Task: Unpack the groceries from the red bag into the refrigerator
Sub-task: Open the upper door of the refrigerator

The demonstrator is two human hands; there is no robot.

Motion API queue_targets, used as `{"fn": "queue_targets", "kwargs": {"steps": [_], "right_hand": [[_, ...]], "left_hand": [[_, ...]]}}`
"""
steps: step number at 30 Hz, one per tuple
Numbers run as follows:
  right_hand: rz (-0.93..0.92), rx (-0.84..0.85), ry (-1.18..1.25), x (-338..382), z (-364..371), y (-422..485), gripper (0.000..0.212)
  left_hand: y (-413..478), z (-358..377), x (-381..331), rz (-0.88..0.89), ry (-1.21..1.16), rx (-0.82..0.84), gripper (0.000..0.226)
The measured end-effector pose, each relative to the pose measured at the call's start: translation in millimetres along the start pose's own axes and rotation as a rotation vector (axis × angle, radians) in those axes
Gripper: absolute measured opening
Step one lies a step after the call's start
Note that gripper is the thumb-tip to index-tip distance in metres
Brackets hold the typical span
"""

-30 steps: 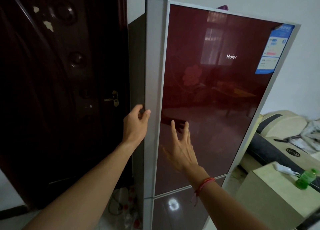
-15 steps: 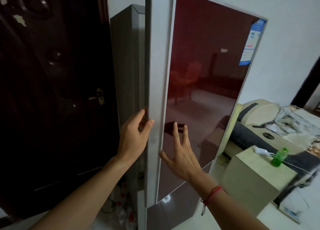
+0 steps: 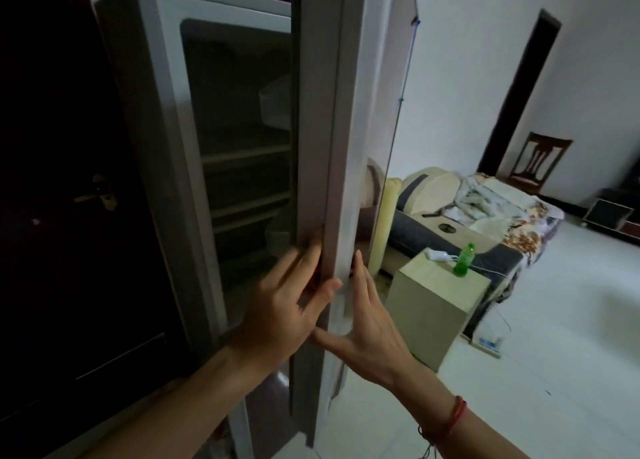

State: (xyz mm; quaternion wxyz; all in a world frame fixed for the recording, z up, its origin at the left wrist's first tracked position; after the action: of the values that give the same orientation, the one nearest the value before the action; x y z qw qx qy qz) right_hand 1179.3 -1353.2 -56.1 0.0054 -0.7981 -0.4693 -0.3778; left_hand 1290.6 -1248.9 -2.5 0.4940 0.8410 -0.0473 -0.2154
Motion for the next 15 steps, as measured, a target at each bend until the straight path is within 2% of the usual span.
{"fn": "queue_targets", "kwargs": {"steps": [3, 7, 11, 15], "right_hand": [[0.025, -0.069, 0.048, -14.6, -22.5, -16.8, 0.124], [0.004, -0.121, 0.037, -32.6, -54.7, -40.7, 0.098], [0.008, -0.192, -0.005, -47.1, -83.5, -65.7, 0.077], [0.033, -0.314, -0.011, -59.3, -107.4, -85.8, 0.071]], "left_hand": [[3.5, 22.0, -21.5, 0.093, -0.070, 0.037, 0.051], [11.5, 46.8, -46.6, 0.143, -0.228, 0.134, 0.053], [19.9, 70.8, -70.6, 0.205, -0.336, 0.205, 0.044], [25.1, 84.9, -85.9, 0.231, -0.370, 0.255, 0.035]]}}
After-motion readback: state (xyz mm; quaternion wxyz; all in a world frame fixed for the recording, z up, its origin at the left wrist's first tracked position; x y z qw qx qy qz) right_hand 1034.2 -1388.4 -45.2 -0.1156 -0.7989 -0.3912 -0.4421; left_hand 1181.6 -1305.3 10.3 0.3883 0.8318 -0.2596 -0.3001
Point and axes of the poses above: each hand's wrist, its own y-axis towards the middle knuckle, its own z-axis out of the palm, x = y × z, the point moved 3 cm from there along y, towards the middle knuckle, and after that the axes turned 1 degree about z, right-handed, at the moved point
